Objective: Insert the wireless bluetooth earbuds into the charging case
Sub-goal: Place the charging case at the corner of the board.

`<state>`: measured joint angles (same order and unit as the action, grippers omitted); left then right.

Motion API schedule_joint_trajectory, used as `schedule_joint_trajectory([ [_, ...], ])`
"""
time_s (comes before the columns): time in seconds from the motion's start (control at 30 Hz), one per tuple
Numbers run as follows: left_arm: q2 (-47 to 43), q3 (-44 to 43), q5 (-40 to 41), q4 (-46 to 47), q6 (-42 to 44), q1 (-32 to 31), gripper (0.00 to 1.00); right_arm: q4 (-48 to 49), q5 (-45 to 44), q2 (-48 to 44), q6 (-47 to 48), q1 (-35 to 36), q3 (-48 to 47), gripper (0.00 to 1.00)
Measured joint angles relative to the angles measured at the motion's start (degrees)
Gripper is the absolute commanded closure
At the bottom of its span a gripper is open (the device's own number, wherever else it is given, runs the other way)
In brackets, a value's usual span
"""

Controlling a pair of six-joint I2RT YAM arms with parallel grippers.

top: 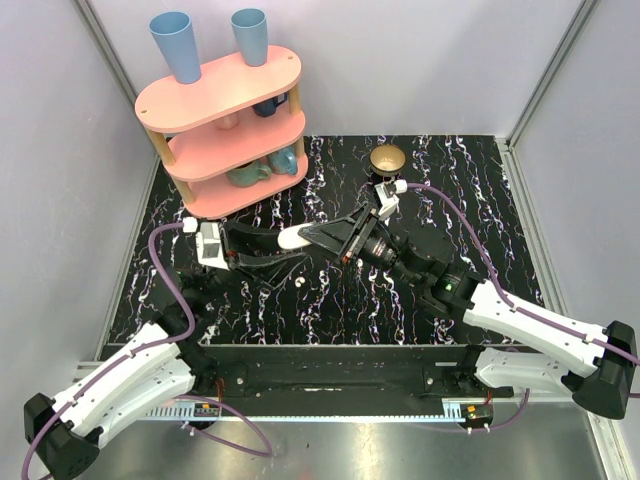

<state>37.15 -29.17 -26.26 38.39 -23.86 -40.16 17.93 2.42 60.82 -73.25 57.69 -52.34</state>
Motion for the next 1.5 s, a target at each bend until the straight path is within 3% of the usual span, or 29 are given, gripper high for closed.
schedule_joint_trajectory([
  [0.37,-0.3,0.8,3.3,4.9,-1.4,0.0,0.50,1.1,0.0,0.0,-1.6,-0.1,0.9,0.86],
  [1.5,2.7,0.8,3.7,5.6,-1.7,-0.2,0.49,2.4,0.1,0.2,-2.6,-0.8,1.3,0.86],
])
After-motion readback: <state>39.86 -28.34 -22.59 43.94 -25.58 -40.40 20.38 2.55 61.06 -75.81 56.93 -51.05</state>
